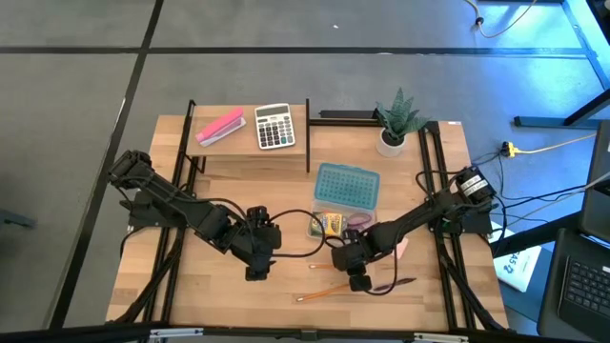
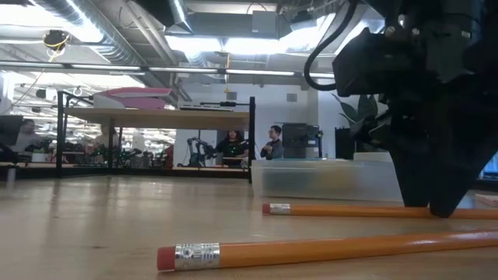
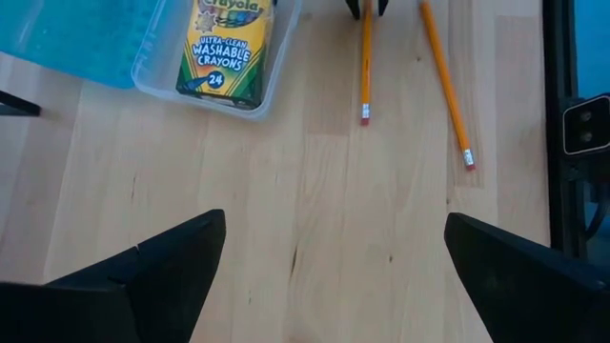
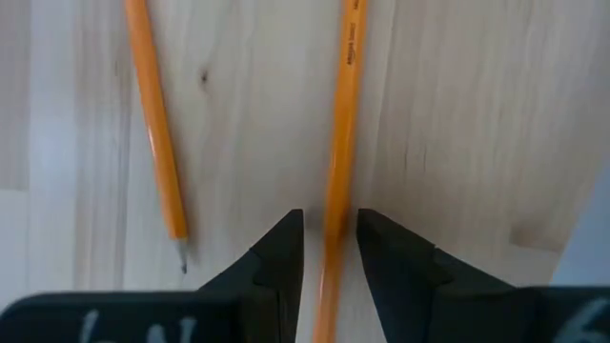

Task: Pack school essentials
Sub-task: Put the top pencil into the supply box

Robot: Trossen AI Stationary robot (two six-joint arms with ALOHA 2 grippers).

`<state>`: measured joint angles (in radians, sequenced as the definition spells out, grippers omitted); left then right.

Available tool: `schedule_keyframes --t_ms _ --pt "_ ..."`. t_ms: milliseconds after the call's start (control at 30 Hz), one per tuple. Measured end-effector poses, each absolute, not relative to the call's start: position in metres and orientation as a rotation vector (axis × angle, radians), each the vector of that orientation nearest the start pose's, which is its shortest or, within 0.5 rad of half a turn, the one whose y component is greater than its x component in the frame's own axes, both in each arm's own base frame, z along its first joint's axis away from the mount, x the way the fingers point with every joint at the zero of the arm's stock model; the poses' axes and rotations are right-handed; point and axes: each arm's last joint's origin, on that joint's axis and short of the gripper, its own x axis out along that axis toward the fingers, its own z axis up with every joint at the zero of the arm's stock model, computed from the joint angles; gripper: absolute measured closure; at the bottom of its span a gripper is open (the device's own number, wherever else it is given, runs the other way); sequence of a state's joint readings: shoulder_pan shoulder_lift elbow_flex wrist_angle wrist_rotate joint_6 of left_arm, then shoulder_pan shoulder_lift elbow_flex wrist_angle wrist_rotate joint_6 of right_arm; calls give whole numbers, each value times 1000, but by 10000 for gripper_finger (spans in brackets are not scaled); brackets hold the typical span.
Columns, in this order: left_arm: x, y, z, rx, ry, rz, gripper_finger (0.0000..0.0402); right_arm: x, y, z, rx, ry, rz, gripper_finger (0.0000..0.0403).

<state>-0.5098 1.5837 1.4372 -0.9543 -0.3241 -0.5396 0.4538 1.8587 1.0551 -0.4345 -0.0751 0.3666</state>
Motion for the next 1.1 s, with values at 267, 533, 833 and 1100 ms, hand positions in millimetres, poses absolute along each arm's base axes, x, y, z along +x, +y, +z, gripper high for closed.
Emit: schedule_keyframes --t_ms 267,533,833,1100 --pt "282 -147 306 -46 1007 107 12 304 151 130 72 1277 184 325" --pt "282 -147 306 -46 1007 107 12 305 150 130 68 1273 182 382" --pt "282 -147 306 -46 1007 107 12 306 151 132 79 1253 191 382" --pt "282 -147 306 -46 1007 108 12 302 149 150 114 1221 185 382"
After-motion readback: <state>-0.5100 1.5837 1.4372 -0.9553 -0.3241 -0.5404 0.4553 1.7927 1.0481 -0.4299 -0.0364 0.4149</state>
